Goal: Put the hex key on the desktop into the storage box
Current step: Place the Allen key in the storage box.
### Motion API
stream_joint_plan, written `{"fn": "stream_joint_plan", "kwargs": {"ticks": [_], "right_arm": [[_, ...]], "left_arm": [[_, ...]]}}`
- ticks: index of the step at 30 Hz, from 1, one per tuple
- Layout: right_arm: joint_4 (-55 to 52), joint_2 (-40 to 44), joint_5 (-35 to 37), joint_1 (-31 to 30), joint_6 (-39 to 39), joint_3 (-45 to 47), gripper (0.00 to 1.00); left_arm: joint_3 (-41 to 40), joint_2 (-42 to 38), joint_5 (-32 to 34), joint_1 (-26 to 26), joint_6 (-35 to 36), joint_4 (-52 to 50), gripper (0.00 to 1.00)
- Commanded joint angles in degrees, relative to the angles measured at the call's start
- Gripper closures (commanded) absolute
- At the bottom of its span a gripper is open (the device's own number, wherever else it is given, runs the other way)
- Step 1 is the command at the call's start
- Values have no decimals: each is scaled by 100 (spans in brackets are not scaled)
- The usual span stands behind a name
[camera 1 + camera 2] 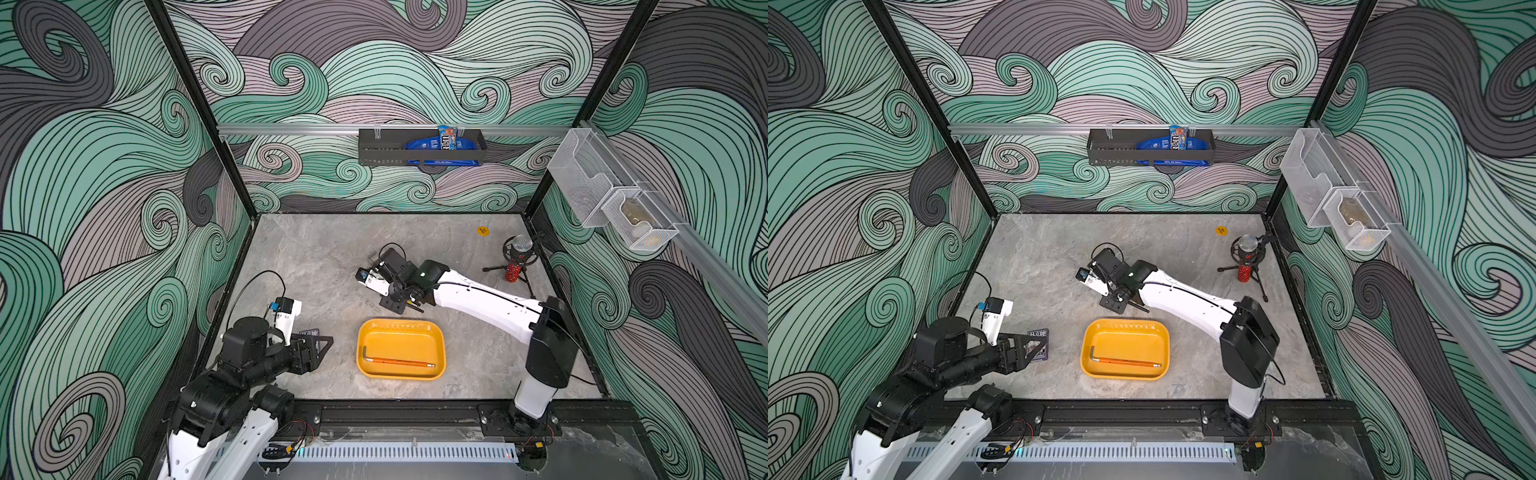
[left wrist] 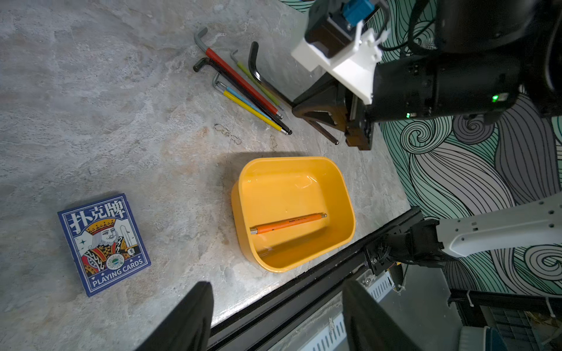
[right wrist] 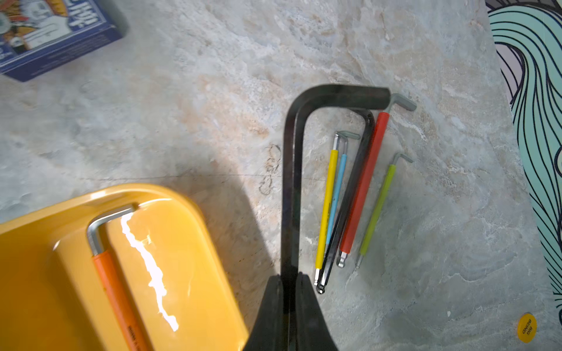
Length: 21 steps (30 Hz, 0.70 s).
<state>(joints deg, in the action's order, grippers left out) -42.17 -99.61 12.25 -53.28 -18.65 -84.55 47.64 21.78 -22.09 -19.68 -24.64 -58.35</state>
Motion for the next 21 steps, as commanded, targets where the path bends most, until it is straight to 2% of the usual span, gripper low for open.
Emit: {"fn": "stream_joint_plan", "kwargs": {"ticks": [1, 10, 15, 21], "right_arm": [[-34, 545, -222, -284, 115, 470, 100], [121, 1553, -343, -1142, 428, 1786, 100], [339, 1656, -294, -1455, 581, 2276, 100], [638, 1502, -205, -1484, 474, 2450, 100]], "left_arm": [[4, -148, -182, -27, 269, -169, 30], [158, -323, -237, -26, 608, -629, 30], [211, -341, -179, -27, 470, -608, 31], [281, -366, -113, -25, 375, -651, 31]]}}
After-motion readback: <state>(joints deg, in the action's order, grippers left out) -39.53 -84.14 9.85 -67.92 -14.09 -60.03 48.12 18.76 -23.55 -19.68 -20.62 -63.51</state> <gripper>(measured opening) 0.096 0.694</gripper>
